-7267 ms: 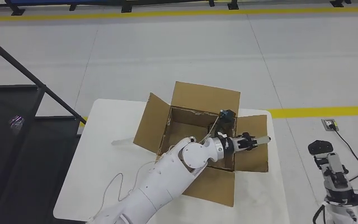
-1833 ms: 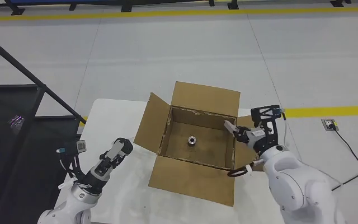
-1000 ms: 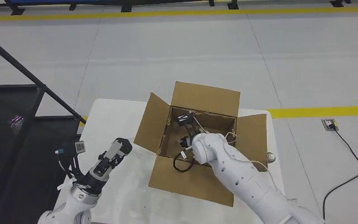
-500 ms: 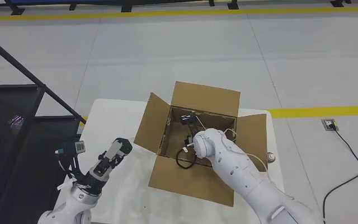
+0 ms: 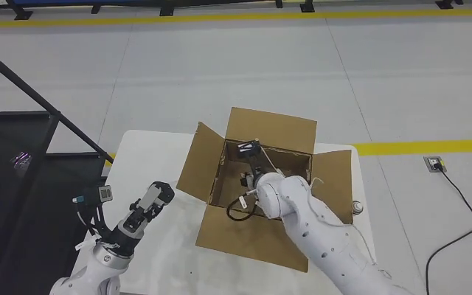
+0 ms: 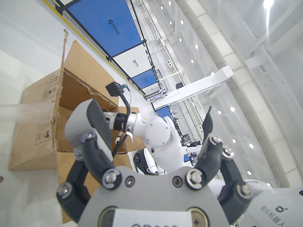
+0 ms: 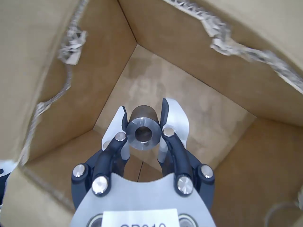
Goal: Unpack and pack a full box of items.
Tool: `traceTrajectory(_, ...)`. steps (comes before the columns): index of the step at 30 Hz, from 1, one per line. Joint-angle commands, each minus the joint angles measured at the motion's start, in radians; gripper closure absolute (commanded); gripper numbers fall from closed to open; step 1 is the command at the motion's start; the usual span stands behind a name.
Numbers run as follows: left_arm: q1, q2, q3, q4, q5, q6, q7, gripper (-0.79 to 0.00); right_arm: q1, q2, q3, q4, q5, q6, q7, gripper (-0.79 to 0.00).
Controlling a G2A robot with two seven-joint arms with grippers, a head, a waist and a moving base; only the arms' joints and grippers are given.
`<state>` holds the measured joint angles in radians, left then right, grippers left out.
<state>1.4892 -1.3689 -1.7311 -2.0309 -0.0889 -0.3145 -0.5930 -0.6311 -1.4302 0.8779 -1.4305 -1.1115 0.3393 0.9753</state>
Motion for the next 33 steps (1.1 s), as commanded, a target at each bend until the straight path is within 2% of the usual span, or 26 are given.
traceTrajectory(1, 0.0, 0.0, 0.0, 0.0, 0.0, 0.0, 0.0, -0.785, -0.106, 0.029, 0.069, -0.214, -0.083, -0.003, 0.055, 0.0)
traceTrajectory(4, 0.0, 0.0, 0.0, 0.0, 0.0, 0.0, 0.0, -0.785, -0.232, 0.056, 0.153, -0.439, -0.149, -0.02, 0.086, 0.0)
traceTrajectory(7, 0.0, 0.0, 0.0, 0.0, 0.0, 0.0, 0.0, -0.785, -0.329, 0.073, 0.225, -0.605, -0.209, -0.031, 0.085, 0.0)
traceTrajectory(15, 0.0, 0.0, 0.0, 0.0, 0.0, 0.0, 0.0, -0.785, -0.537, 0.096, 0.43, -0.908, -0.37, 0.026, 0.09, 0.0)
traceTrajectory(22, 0.0, 0.0, 0.0, 0.0, 0.0, 0.0, 0.0, -0.785, -0.661, 0.1, 0.625, -0.92, -0.398, 0.103, 0.035, 0.0)
traceTrajectory(33, 0.0, 0.0, 0.0, 0.0, 0.0, 0.0, 0.0, -0.785, -0.914, 0.093, 0.855, -0.92, -0.187, 0.122, 0.022, 0.0)
